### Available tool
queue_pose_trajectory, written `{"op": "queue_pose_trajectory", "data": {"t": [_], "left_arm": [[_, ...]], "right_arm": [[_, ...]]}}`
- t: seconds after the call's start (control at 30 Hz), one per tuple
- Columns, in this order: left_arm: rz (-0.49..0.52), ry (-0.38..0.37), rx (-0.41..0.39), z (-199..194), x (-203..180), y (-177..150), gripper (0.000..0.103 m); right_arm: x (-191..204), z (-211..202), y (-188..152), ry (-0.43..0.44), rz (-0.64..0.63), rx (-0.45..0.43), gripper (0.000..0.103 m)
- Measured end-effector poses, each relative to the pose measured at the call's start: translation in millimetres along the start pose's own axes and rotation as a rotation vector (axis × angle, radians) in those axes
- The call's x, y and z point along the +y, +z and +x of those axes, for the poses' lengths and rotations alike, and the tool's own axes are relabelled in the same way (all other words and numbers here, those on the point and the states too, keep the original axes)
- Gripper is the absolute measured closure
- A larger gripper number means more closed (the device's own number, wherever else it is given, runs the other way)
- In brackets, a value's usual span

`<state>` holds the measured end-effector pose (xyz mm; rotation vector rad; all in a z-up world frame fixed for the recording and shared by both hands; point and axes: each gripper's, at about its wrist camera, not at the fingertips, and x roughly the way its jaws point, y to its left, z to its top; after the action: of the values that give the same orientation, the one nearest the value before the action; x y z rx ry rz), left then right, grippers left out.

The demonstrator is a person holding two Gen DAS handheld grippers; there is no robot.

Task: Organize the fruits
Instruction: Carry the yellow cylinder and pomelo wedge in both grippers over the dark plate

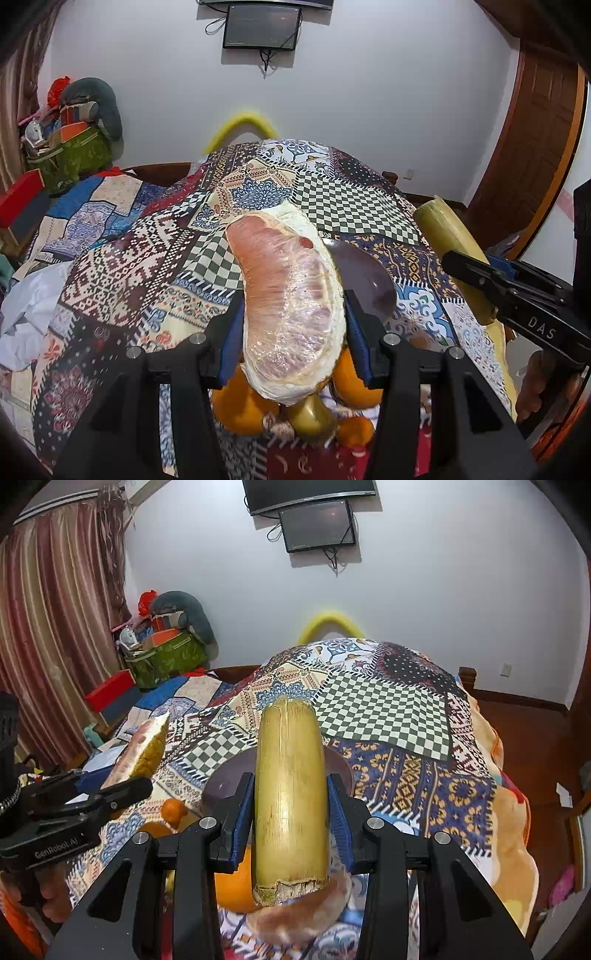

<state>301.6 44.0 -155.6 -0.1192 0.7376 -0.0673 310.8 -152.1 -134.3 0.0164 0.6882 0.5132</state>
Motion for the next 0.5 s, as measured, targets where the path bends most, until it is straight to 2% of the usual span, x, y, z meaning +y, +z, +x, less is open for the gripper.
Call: {"op": "queue_pose_trajectory", "data": {"t": [0.5], "left_arm": [[0.006,0.015,0.048,73,9,26,0.053]], "right_arm": [[-13,58,14,-0.037,-0.013,0.039,0.067]]}}
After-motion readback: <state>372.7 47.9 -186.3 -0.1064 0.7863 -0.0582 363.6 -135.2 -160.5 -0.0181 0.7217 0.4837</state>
